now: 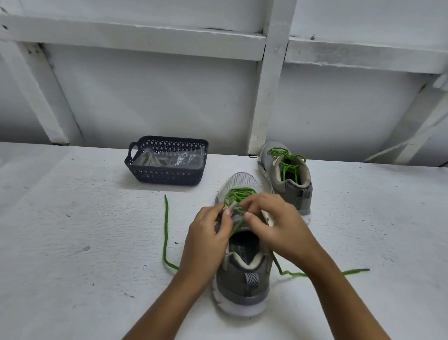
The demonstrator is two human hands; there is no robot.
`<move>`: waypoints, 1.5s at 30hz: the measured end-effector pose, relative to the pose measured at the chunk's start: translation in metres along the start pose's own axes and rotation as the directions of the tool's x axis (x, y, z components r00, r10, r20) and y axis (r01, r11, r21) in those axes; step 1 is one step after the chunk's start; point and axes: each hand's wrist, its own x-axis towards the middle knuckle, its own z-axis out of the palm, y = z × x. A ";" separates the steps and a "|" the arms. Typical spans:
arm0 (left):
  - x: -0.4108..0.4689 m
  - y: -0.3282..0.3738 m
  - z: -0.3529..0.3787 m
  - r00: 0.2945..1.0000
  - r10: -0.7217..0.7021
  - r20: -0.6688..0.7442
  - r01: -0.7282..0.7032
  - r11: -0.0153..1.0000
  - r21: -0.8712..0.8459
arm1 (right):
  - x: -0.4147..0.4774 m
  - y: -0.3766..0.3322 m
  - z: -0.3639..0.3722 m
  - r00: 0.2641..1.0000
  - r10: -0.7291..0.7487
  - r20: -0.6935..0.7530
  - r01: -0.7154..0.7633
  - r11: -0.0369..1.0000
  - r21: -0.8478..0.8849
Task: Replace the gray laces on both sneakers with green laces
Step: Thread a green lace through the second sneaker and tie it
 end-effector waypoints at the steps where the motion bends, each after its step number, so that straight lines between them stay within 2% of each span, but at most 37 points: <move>1: 0.000 0.001 -0.001 1.000 -0.006 0.002 0.006 1.000 -0.004 | -0.004 -0.003 -0.006 1.000 0.024 0.008 -0.025 0.996 0.087; 3: 0.000 0.002 -0.001 1.000 -0.013 0.007 0.013 1.000 -0.016 | -0.010 -0.008 -0.015 0.996 0.081 0.042 -0.087 0.980 0.179; 8: -0.001 0.007 -0.003 0.999 -0.022 0.032 0.023 0.999 -0.031 | -0.017 -0.014 -0.020 0.982 0.164 0.091 -0.177 0.970 0.164; 11: 0.000 0.007 -0.005 0.998 -0.039 0.048 0.041 0.999 -0.030 | -0.014 -0.019 -0.019 0.972 0.234 0.028 -0.235 0.952 0.198; 13: 0.000 0.007 -0.006 0.998 -0.041 0.056 0.042 0.999 -0.014 | -0.008 -0.024 -0.021 0.934 0.355 -0.045 -0.321 0.887 0.333; 15: 0.001 0.009 -0.008 1.000 0.002 0.023 -0.003 0.999 0.039 | -0.001 -0.027 -0.026 0.867 0.497 0.011 -0.426 0.731 0.533; 16: 0.001 0.012 -0.008 1.000 0.025 0.013 -0.025 0.998 0.051 | 0.003 -0.028 -0.030 0.830 0.549 0.099 -0.473 0.601 0.645; 17: 0.001 0.015 -0.009 0.999 0.041 0.021 -0.042 0.998 0.047 | 0.008 -0.029 -0.034 0.790 0.576 0.209 -0.507 0.423 0.751; 19: -0.001 0.025 -0.009 0.993 0.079 0.083 -0.081 0.997 0.014 | 0.019 -0.033 -0.041 0.743 0.538 0.398 -0.495 0.042 0.868; 20: -0.002 0.031 -0.009 0.985 0.107 0.133 -0.108 0.994 0.007 | 0.024 -0.035 -0.043 0.750 0.501 0.432 -0.463 -0.068 0.884; 21: -0.004 0.037 -0.008 0.972 0.139 0.190 -0.144 0.989 0.014 | 0.029 -0.038 -0.044 0.766 0.477 0.431 -0.431 -0.115 0.895; 24: -0.008 0.049 -0.003 0.915 0.186 0.358 -0.249 0.959 0.137 | 0.043 -0.047 -0.043 0.801 0.449 0.395 -0.386 -0.117 0.915; 26: -0.008 0.051 0.000 0.896 0.193 0.399 -0.260 0.958 0.120 | 0.050 -0.050 -0.042 0.810 0.439 0.389 -0.384 -0.104 0.918; 28: -0.008 0.055 -0.002 0.900 0.177 0.399 -0.192 0.981 -0.001 | 0.053 -0.050 -0.040 0.814 0.437 0.383 -0.382 -0.094 0.919; 30: -0.004 0.062 -0.010 0.900 0.076 0.429 -0.001 0.985 -0.173 | 0.052 -0.046 -0.039 0.813 0.448 0.372 -0.393 -0.049 0.918; 33: 0.011 0.066 -0.025 0.928 -0.063 0.368 0.231 0.871 -0.433 | 0.042 -0.032 -0.036 0.795 0.455 0.401 -0.462 0.027 0.887; 35: 0.027 0.062 -0.035 0.949 -0.106 0.297 0.262 0.789 -0.556 | 0.033 -0.026 -0.030 0.788 0.403 0.467 -0.524 0.039 0.851; 39: 0.057 0.055 -0.043 0.967 -0.176 0.183 0.252 0.753 -0.608 | 0.018 -0.026 -0.017 0.770 0.333 0.545 -0.617 0.166 0.769; 42: 0.073 0.053 -0.043 0.958 -0.236 0.164 0.286 0.739 -0.610 | 0.011 -0.026 -0.012 0.794 0.326 0.514 -0.596 0.251 0.762; 45: 0.083 0.053 -0.044 0.947 -0.277 0.162 0.319 0.752 -0.576 | 0.004 -0.021 -0.012 0.815 0.306 0.492 -0.570 0.273 0.775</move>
